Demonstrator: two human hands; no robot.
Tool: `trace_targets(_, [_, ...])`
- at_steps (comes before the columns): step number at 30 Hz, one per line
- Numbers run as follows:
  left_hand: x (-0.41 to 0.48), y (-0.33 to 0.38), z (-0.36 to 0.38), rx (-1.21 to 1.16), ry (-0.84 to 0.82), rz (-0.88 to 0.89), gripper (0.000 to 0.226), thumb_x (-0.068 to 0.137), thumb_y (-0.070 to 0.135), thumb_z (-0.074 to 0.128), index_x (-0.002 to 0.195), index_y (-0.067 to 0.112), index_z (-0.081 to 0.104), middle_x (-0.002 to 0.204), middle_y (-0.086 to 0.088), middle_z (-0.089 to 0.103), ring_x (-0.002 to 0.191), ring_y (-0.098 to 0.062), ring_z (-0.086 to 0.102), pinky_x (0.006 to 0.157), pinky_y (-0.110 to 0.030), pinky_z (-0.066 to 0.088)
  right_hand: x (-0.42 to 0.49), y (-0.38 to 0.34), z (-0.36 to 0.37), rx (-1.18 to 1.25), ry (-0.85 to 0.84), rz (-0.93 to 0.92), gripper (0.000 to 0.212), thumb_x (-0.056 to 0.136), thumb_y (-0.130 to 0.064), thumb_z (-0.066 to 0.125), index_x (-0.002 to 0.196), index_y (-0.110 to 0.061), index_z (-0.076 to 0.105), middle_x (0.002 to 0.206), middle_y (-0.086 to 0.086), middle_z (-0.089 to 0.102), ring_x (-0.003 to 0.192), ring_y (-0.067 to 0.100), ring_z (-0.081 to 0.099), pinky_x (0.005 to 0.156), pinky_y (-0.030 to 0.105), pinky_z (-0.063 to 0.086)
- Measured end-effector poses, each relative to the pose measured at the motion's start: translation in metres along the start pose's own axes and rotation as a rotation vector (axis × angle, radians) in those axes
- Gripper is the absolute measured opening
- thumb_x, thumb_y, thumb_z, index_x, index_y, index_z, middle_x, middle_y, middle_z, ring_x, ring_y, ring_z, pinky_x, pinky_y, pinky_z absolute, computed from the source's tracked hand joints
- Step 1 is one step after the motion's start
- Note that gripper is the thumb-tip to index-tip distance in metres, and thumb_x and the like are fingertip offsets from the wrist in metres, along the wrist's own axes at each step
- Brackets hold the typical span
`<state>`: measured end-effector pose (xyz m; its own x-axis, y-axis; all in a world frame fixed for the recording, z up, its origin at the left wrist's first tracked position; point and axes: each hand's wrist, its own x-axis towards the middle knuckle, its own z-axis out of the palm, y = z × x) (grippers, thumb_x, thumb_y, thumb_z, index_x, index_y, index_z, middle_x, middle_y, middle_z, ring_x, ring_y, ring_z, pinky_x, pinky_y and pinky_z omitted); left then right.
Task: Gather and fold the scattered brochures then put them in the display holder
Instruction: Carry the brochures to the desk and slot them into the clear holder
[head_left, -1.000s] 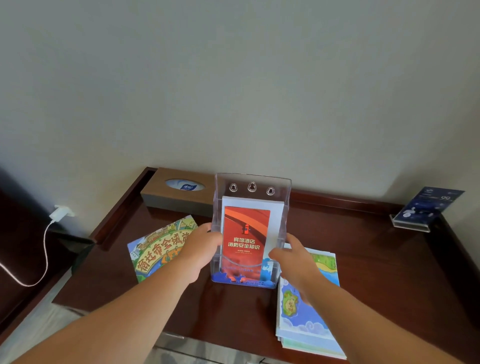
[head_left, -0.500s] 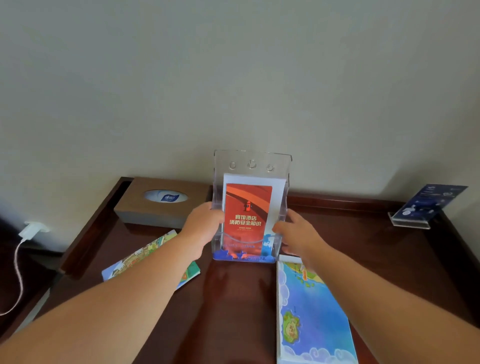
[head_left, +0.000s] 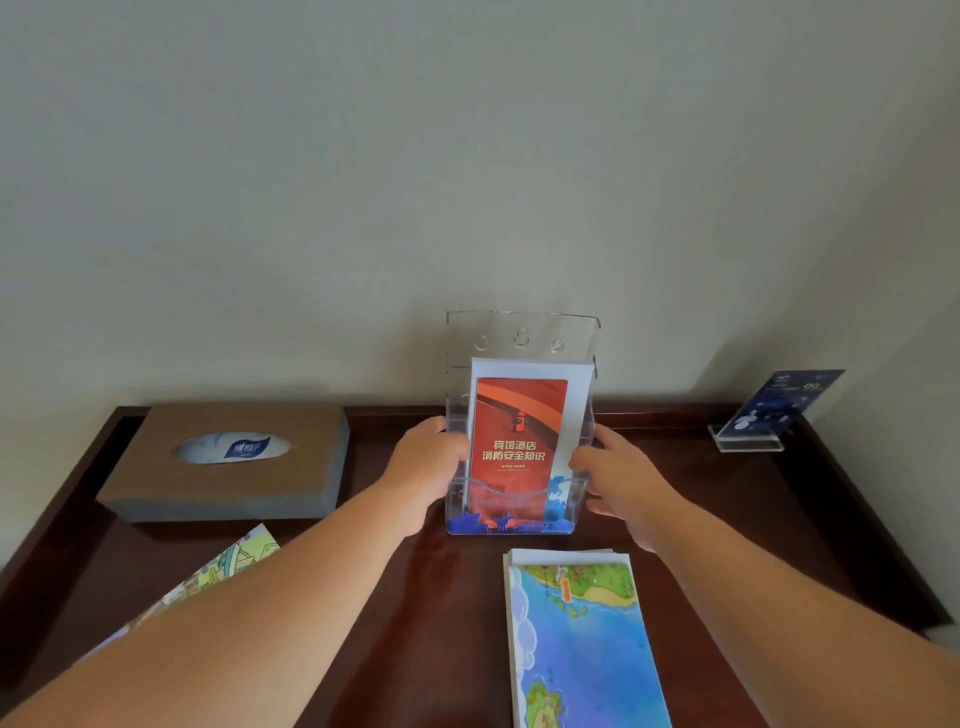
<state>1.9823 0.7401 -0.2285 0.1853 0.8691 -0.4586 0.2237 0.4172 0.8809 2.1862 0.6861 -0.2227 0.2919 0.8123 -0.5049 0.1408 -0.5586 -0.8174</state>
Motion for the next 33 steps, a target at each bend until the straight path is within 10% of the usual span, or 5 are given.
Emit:
trace_targets(17, [0.014,0.016,0.045,-0.009,0.109,0.011,0.023,0.082,0.015,0.057,0.097,0.028,0.067,0.078,0.01,0.069,0.076,-0.01,0.063,0.066,-0.03,0.048,0.035,0.004,-0.046,-0.018,-0.085,-0.056,0.041,0.091,-0.014,0.054,0.124,-0.038,0.052,0.106,-0.008,0.071,0.089,0.005,0.067,0.058,0.022,0.048])
trace_targets(23, [0.009,0.014,0.049,-0.004,0.108,0.016,0.029,0.08,0.019,0.062,0.105,0.033,0.063,0.099,0.004,0.07,0.091,-0.013,0.064,0.073,-0.031,0.047,0.032,0.007,-0.045,-0.059,-0.087,-0.077,0.053,0.093,-0.02,0.056,0.142,-0.032,0.039,0.123,-0.001,0.065,0.092,0.009,0.065,0.062,0.027,0.052])
trace_targets(28, [0.0,0.004,0.038,0.166,0.167,-0.039,0.07,0.087,0.017,0.055,0.152,0.021,0.029,0.152,-0.006,0.04,0.134,-0.024,0.042,0.098,-0.032,0.035,0.007,0.008,-0.028,-0.331,0.372,-0.334,0.062,0.085,-0.022,0.06,0.143,-0.018,0.038,0.141,0.007,0.044,0.123,0.026,0.048,0.096,0.045,0.047])
trace_targets(33, [-0.032,-0.025,-0.001,0.314,0.263,-0.069,0.06,0.092,0.024,0.051,0.15,0.023,0.033,0.148,-0.006,0.043,0.126,-0.023,0.049,0.097,-0.033,0.041,-0.022,0.007,0.015,-0.326,0.21,-0.515,0.046,0.082,-0.013,0.059,0.127,-0.021,0.049,0.121,0.0,0.05,0.112,0.022,0.051,0.096,0.044,0.046])
